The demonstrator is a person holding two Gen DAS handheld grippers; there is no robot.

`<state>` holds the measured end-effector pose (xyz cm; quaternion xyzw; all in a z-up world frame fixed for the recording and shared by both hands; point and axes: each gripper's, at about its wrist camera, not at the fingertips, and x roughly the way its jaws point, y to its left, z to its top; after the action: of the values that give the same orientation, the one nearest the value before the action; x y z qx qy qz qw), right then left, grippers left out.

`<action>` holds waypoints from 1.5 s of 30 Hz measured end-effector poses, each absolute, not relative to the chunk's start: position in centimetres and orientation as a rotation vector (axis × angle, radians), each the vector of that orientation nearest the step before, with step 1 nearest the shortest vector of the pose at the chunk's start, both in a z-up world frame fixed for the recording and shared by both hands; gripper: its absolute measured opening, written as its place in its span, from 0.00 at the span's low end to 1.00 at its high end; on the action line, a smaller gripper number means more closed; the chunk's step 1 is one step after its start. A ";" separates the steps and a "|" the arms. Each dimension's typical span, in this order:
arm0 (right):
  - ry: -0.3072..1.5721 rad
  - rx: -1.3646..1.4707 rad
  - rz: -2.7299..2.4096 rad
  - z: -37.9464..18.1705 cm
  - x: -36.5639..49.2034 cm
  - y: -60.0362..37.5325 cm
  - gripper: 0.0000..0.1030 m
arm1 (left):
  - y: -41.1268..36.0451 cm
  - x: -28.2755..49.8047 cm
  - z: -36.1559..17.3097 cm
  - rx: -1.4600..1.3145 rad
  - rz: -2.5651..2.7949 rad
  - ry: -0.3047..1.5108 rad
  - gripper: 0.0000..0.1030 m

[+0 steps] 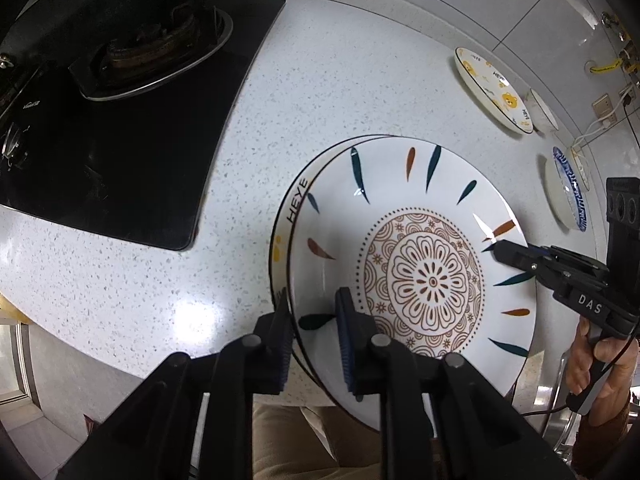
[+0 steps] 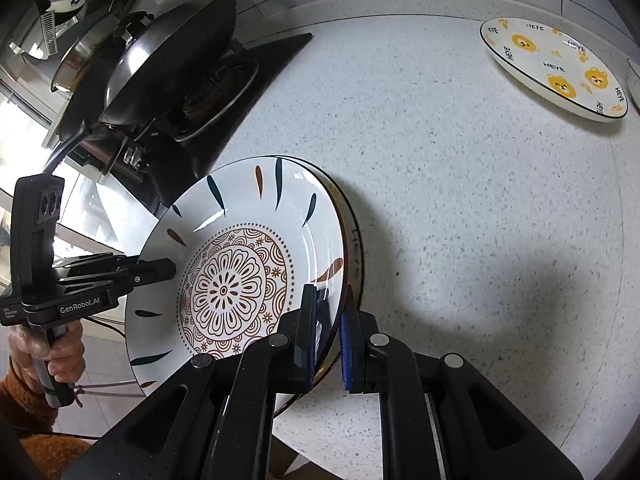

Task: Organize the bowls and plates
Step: 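Carry the mandala plate with both tools and lower it onto the bear plate, then open both tools and lift them off the stacked plates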

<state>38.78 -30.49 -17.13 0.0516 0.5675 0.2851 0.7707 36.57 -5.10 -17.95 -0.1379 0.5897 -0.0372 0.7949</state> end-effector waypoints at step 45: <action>1.151 0.192 0.376 -11.8 41.3 -35.6 0.54 | -2.8 44.0 -13.3 -0.327 -0.219 1.215 0.58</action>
<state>41.35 -35.60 -11.83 0.0899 0.5401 0.1763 0.8180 43.96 -2.81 -13.27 -0.1527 0.5669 -0.1024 0.8030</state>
